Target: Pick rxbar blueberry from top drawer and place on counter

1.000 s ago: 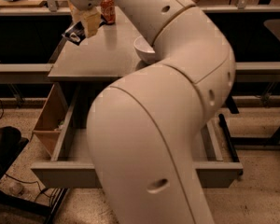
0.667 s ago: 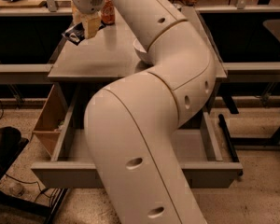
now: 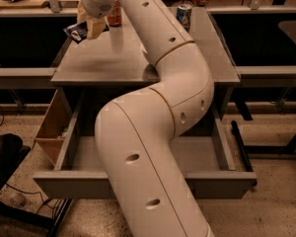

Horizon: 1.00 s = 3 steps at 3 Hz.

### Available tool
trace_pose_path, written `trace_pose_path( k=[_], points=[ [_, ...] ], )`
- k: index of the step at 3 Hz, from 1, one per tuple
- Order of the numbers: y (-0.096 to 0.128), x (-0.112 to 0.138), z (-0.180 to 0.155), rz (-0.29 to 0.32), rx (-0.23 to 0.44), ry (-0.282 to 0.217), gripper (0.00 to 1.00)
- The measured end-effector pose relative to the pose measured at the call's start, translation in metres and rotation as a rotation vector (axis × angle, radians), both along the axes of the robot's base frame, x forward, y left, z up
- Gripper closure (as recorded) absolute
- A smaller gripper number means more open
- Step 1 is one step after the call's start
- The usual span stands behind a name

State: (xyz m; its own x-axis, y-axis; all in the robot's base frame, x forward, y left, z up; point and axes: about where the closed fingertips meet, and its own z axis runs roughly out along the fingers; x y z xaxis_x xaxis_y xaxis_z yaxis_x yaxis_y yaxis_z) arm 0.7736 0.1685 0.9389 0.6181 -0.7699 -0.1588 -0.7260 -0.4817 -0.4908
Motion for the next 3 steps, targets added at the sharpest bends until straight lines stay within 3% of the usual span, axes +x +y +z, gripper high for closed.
trace_pose_path(
  k=[1,2,3],
  points=[
    [0.0041,0.0046,-0.003,-0.002,0.013,-0.006,0.85],
    [0.0041,0.0047,-0.003,-0.002,0.013,-0.006,0.62],
    [0.0041,0.0047,-0.003,-0.002,0.013,-0.006,0.31]
  ],
)
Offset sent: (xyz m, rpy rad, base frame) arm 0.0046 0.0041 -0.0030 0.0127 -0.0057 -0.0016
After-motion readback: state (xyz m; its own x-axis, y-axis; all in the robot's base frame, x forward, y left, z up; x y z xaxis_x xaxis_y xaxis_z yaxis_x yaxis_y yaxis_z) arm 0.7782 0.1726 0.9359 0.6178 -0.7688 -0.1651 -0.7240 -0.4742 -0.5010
